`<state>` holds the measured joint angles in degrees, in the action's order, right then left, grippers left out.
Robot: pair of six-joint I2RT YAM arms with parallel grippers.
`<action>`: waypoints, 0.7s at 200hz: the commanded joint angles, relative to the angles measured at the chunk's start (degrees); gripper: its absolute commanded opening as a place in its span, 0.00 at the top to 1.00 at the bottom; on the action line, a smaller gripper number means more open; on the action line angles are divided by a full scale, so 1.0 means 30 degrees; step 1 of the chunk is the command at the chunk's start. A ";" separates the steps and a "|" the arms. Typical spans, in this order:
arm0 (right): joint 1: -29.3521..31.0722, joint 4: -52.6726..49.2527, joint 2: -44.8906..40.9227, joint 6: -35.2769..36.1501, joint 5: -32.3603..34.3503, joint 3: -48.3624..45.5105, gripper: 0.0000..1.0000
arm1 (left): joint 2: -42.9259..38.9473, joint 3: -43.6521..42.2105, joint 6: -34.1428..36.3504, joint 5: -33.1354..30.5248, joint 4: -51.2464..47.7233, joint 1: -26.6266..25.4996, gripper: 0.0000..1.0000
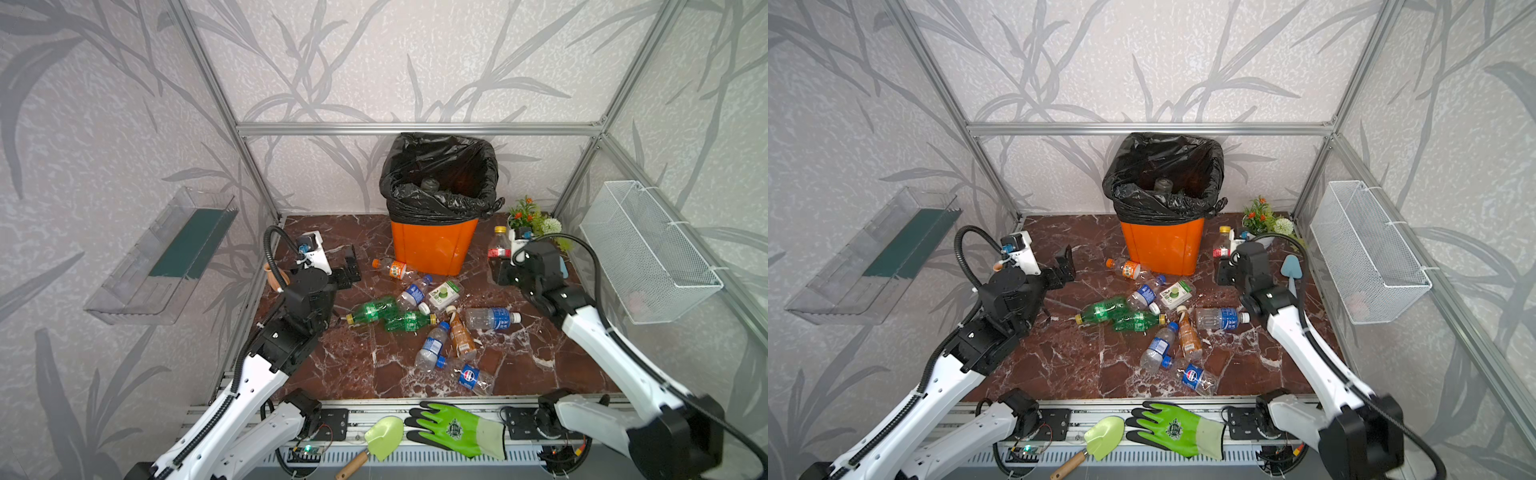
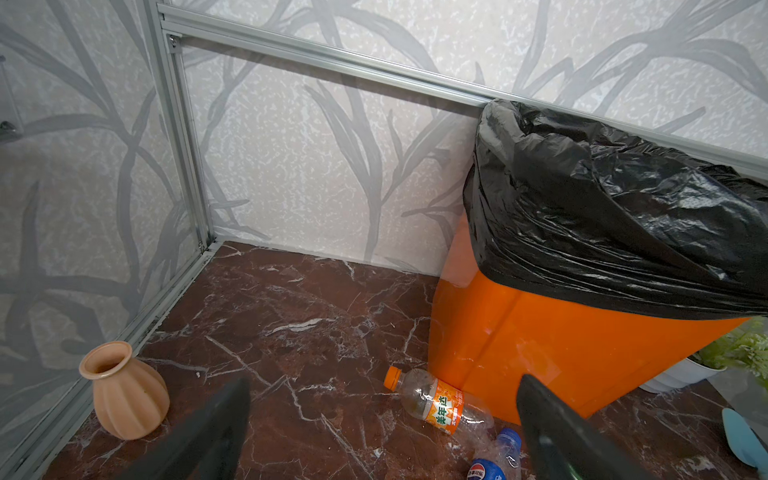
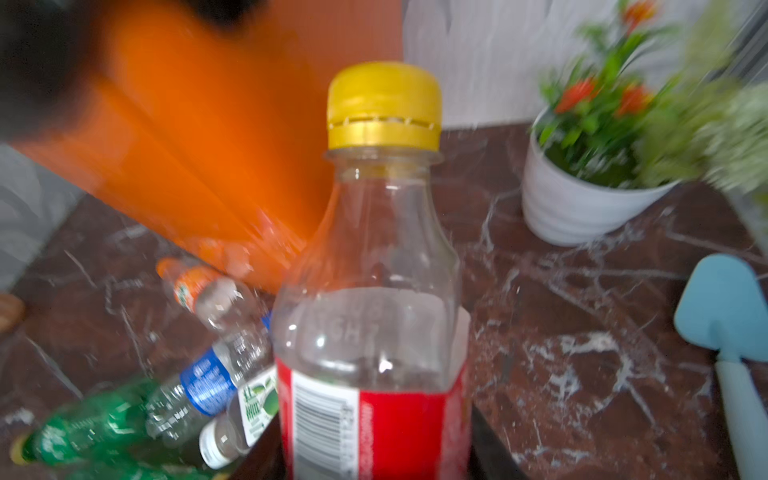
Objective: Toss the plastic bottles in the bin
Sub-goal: 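Lift the red-labelled bottle high and carry it toward the bin, then open the right gripper over the bin to drop the red-labelled bottle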
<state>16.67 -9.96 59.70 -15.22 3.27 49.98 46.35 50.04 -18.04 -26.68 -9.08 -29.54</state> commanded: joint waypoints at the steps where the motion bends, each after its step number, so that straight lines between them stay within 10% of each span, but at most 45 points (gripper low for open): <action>1: -0.0151 0.5659 -0.3753 -0.0741 0.0992 -0.1366 0.56 | 0.0275 -0.0358 -0.0994 -0.0068 -0.0165 0.0270 0.01; 37: -0.0147 1.0764 -0.7315 -0.0038 0.1599 -0.1386 0.56 | 0.0762 -0.0855 -0.1793 0.0466 -0.0321 0.0756 0.01; 71: -0.0136 1.2136 -0.4826 -0.0112 -0.0123 0.1889 0.55 | 0.0869 -0.1106 -0.2169 0.1054 -0.0371 0.0925 0.01; 109: -0.0024 0.3492 0.5407 -0.1483 -0.6440 1.3247 0.49 | 0.0955 -0.1273 -0.2774 0.1510 -0.0666 0.0958 0.01; 140: 0.0218 -0.3083 1.0641 0.0316 -0.6968 2.0199 0.13 | 0.0907 -0.1133 -0.2883 0.1778 -0.1124 0.1054 0.01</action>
<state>16.73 2.50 83.48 -17.45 -12.12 102.32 49.28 46.65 -24.99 -22.11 -10.28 -26.87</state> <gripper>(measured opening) 0.762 0.992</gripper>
